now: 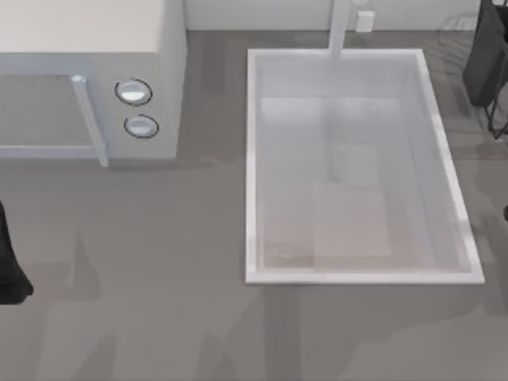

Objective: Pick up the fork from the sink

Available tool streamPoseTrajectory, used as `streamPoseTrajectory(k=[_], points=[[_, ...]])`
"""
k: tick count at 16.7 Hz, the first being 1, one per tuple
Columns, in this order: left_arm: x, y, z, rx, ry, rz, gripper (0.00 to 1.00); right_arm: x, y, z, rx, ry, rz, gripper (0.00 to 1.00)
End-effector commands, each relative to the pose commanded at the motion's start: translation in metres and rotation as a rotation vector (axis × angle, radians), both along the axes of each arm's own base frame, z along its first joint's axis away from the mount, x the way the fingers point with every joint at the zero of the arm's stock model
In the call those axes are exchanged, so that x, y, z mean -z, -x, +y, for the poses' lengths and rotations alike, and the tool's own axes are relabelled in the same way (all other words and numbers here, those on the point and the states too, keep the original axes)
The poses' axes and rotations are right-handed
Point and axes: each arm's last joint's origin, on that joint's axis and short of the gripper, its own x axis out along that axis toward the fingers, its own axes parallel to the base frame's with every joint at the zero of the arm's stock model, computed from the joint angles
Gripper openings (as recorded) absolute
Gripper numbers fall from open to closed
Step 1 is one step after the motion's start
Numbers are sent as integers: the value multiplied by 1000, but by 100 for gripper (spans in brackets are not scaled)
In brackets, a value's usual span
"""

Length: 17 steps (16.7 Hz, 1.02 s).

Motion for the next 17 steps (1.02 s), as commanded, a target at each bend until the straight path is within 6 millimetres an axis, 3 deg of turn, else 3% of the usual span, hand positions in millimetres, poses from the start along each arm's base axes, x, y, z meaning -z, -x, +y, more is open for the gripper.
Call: streamPoseTrajectory(k=[11,17], points=[[0,0,0,0,0,0,100,0,0,0,0,0,0,98],[0,0,0,0,0,0,100,0,0,0,0,0,0,100]])
